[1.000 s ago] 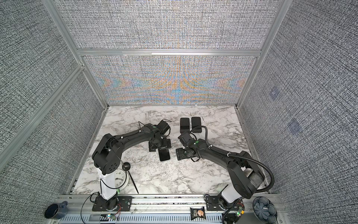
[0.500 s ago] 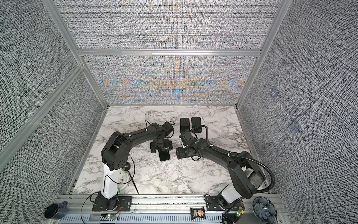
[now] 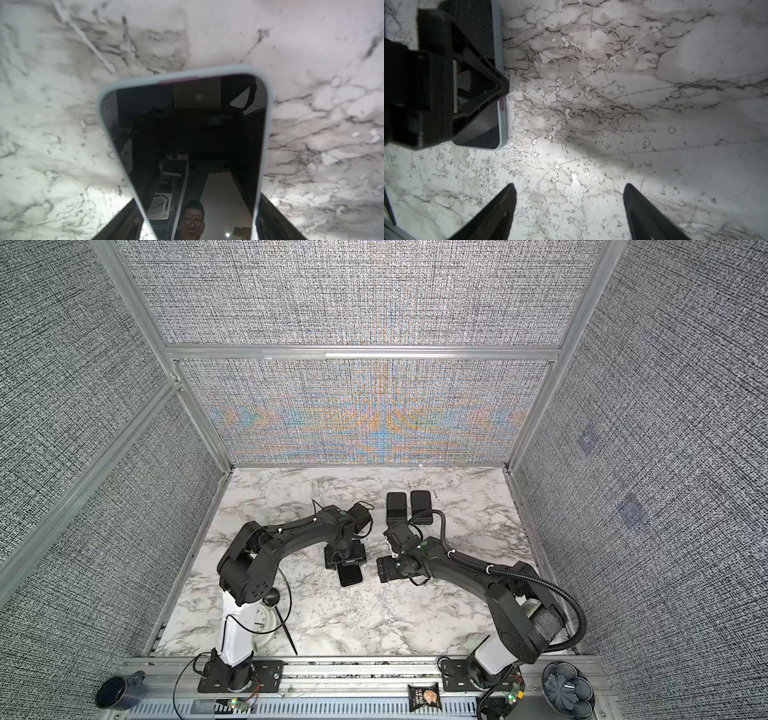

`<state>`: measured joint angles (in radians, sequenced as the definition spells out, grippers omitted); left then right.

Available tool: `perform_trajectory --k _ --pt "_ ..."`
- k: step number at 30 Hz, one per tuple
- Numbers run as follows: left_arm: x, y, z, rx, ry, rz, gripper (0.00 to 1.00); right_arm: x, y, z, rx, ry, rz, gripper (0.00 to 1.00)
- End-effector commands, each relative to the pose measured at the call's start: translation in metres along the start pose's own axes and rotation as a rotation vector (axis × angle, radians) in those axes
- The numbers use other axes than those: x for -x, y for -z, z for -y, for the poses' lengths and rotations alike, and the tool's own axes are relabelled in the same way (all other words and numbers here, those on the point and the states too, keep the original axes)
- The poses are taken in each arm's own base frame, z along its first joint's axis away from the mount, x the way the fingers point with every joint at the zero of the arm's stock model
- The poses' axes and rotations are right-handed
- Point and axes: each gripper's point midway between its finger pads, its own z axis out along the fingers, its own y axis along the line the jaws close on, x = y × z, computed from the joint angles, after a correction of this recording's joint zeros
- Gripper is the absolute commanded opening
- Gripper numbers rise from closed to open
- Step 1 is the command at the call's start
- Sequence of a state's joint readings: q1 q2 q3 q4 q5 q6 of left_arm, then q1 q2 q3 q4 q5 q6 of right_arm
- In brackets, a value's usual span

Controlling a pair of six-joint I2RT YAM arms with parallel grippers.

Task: Put the phone into the phone case
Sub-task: 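Carry the cased phone with the left gripper toward the two black phones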

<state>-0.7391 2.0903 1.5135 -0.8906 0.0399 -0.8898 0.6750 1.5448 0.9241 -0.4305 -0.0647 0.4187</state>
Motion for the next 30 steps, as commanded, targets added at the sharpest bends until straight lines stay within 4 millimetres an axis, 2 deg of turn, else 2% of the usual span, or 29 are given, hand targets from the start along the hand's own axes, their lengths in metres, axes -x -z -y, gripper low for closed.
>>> perform_trajectory --k 1,10,18,22,30 --pt "0.002 0.004 0.001 -0.008 -0.020 0.013 0.75 0.002 0.001 -0.002 0.003 -0.008 0.004 0.84" --pt "0.007 0.013 0.002 0.002 -0.062 0.033 0.67 0.003 0.004 0.003 -0.027 -0.008 0.009 0.84" --pt "0.020 0.018 0.009 0.016 -0.114 0.040 0.64 0.003 0.006 0.008 -0.049 -0.013 0.012 0.84" --pt "0.035 0.020 0.013 0.017 -0.148 0.050 0.64 0.002 0.008 0.011 -0.059 -0.016 0.013 0.84" --pt "0.087 0.032 0.028 -0.010 -0.201 0.107 0.64 0.005 0.008 0.019 -0.074 -0.029 0.015 0.84"
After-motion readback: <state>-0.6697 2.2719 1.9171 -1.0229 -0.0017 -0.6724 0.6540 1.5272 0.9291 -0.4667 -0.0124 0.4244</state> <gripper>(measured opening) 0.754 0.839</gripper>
